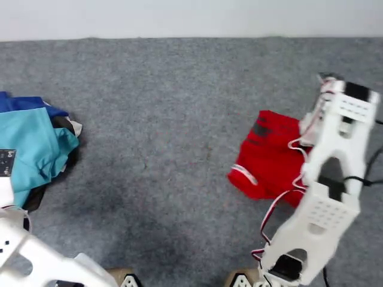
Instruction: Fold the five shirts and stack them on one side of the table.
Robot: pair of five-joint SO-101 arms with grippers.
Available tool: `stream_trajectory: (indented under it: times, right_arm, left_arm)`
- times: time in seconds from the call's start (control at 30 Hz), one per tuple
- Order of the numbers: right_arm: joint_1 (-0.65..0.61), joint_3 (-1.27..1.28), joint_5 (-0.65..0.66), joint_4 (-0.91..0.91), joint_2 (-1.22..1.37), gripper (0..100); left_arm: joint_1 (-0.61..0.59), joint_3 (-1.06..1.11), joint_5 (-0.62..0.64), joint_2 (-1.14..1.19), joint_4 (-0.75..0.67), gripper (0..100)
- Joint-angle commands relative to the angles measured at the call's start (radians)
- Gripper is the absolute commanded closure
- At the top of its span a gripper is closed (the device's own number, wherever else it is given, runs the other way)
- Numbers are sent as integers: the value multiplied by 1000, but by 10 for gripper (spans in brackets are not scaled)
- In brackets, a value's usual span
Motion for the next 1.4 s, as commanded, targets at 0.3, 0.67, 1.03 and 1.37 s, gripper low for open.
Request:
stream_trajectory:
  times: [0.3, 0.67, 1.03, 1.37]
  right_arm:
    - [205, -216, 302, -54, -79, 990]
    - [289, -235, 460, -289, -45, 991]
    - [228, -199, 486, -271, 35, 893]
    - [206, -298, 430, -21, -42, 714]
  left_arm:
    - [8, -5, -9, -17, -18, 985]
    - [8, -5, -9, -17, -20, 985]
    - [8, -4, -9, -17, -20, 985]
    - [8, -4, -9, -17, -20, 985]
